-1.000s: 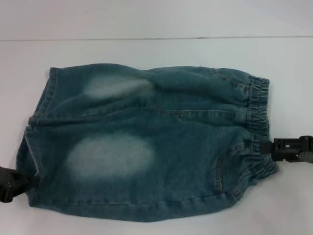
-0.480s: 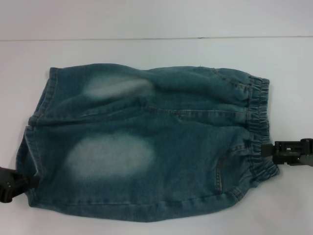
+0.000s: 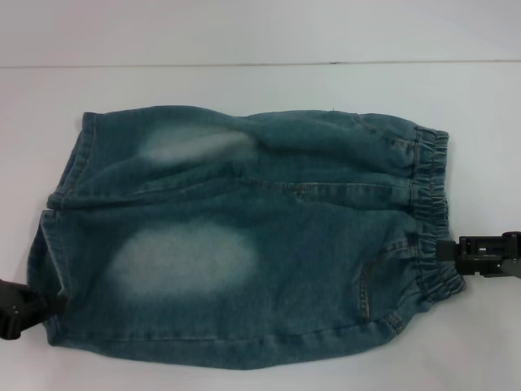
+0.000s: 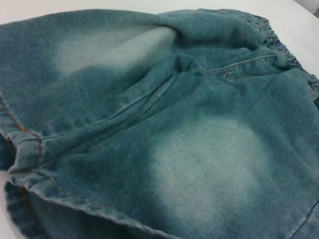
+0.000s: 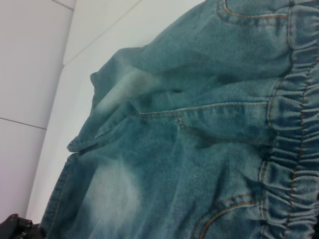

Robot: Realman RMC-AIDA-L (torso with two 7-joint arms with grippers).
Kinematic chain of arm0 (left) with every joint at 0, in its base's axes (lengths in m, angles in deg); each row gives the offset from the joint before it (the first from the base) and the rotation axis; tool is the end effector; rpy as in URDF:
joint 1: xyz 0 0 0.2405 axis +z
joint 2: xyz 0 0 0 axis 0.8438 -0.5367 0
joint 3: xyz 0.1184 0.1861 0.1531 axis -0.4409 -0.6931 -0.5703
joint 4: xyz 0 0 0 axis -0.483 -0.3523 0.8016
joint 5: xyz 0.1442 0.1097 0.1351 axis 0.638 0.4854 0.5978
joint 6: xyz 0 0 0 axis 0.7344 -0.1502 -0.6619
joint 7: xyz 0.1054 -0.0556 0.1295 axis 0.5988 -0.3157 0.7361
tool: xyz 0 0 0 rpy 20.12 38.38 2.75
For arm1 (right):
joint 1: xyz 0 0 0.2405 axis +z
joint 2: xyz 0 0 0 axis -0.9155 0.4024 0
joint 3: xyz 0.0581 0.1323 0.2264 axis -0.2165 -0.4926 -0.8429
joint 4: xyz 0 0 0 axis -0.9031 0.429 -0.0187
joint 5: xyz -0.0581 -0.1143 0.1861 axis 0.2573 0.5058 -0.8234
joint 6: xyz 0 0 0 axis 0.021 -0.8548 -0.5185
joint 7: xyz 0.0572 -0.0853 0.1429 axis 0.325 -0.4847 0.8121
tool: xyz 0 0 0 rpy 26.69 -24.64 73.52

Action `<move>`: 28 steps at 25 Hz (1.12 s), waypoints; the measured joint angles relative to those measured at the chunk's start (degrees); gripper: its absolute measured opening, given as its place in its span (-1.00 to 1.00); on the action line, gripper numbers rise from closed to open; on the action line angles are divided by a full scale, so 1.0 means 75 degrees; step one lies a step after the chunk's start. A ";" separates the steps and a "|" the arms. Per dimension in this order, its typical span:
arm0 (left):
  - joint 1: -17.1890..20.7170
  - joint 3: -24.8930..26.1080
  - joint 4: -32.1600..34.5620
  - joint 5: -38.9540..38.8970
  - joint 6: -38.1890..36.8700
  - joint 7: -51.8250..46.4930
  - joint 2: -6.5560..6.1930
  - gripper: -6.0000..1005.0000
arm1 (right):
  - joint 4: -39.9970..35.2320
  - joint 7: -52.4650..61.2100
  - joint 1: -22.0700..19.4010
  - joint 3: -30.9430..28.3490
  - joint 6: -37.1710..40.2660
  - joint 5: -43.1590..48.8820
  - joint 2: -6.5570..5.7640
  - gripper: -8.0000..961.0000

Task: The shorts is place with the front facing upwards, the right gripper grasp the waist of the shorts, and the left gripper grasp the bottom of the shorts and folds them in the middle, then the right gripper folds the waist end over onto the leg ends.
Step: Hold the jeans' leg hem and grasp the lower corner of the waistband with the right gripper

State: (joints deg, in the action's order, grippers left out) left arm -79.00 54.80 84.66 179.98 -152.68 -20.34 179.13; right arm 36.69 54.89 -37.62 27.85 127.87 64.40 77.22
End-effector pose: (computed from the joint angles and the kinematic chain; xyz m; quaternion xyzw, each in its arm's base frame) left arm -0.3497 0.2788 0.0382 -0.8991 -0.4050 -0.0515 0.1576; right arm 0.3504 0.3233 0.0114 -0.7404 0.6501 0.1664 0.0386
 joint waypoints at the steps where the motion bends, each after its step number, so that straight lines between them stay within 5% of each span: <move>1: 0.0004 0.0000 0.0000 0.0001 -0.0009 0.0000 0.0003 -0.93 | 0.0000 0.0000 0.0000 -0.0003 0.0019 -0.0002 0.0000 0.90; 22: -0.0015 0.0000 0.0008 -0.0017 -0.0097 0.0000 0.0003 -0.93 | 0.0084 -0.0002 0.0027 0.0159 -0.0281 0.0163 0.0000 0.80; 28: -0.0037 0.0000 0.0027 -0.0043 -0.0156 0.0000 0.0004 -0.93 | 0.0072 -0.0079 0.0089 0.0259 -0.0520 0.0305 0.0034 0.29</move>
State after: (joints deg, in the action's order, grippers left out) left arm -79.28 54.80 84.86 179.65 -153.85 -20.34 179.16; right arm 37.24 54.29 -36.96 29.80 123.98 66.68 77.48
